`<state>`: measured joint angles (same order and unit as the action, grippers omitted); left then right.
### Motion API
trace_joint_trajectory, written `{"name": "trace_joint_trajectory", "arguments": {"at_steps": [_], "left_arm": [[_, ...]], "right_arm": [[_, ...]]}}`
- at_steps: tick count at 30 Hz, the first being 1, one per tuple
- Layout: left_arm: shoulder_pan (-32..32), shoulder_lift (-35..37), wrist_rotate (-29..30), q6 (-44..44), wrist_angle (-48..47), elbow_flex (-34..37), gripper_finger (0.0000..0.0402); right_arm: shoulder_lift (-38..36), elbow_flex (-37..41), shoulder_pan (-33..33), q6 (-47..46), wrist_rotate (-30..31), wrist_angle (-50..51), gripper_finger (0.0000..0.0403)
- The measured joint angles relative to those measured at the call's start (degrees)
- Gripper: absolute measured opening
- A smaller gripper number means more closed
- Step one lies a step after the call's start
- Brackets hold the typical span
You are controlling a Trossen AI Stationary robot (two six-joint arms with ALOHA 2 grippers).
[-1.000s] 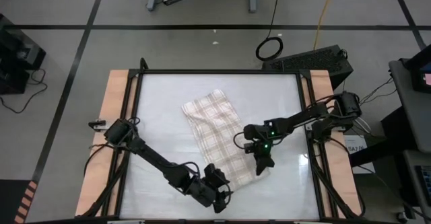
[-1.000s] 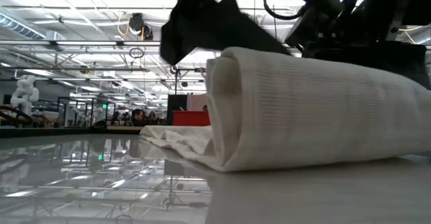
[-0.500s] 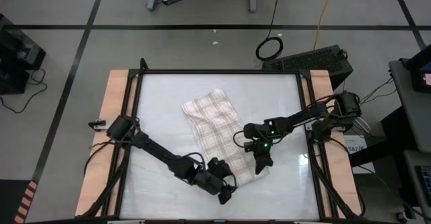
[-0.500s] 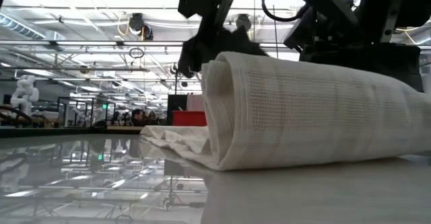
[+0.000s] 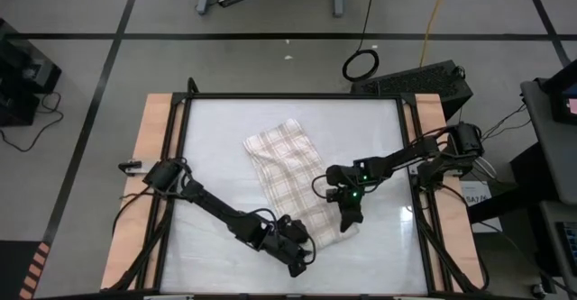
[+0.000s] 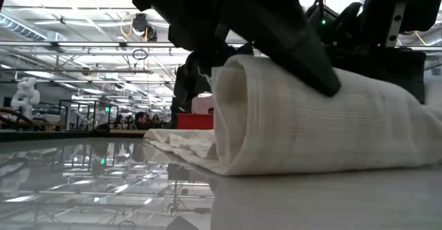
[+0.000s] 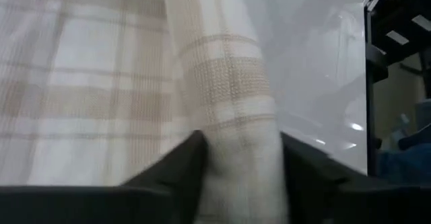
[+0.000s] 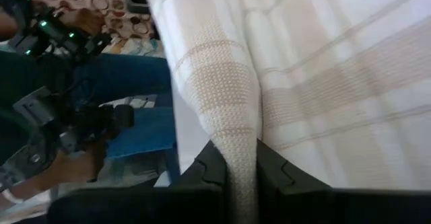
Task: Roll towel
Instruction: Roll the white-brown patterned towel
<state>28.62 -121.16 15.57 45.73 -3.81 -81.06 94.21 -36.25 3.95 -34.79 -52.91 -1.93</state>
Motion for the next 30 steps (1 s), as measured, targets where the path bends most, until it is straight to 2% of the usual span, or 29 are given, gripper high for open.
{"name": "trace_joint_trajectory", "arguments": {"at_steps": [4,6,13,16,19,24,30], "left_arm": [[-0.5,0.0,-0.1,0.3,-1.7,0.0,0.0056],[-0.8,0.0,-0.3,0.4,-2.2,0.0,0.0023],[-1.3,0.0,-3.8,2.2,-2.5,0.7,0.0045],[-1.3,0.0,-4.4,4.6,-2.6,1.9,0.0041],[-1.3,0.2,-5.9,5.0,-1.6,2.8,0.0038],[-2.2,0.2,-7.4,4.6,2.3,4.1,0.0038],[-3.5,0.2,-8.3,4.9,3.5,5.1,0.0041]], "right_arm": [[0.0,0.0,0.0,0.9,1.1,-0.1,0.004],[0.0,0.0,0.0,2.5,2.0,0.0,0.0058],[-5.8,0.0,-0.2,8.5,3.0,2.3,0.0162],[-11.1,0.0,0.3,11.9,8.1,8.5,0.0211],[-17.2,0.0,2.3,17.8,17.2,15.8,0.0248],[-25.4,0.0,10.4,25.7,35.6,20.2,0.0264],[-24.9,0.0,19.3,27.0,43.8,18.4,0.0266]]}}
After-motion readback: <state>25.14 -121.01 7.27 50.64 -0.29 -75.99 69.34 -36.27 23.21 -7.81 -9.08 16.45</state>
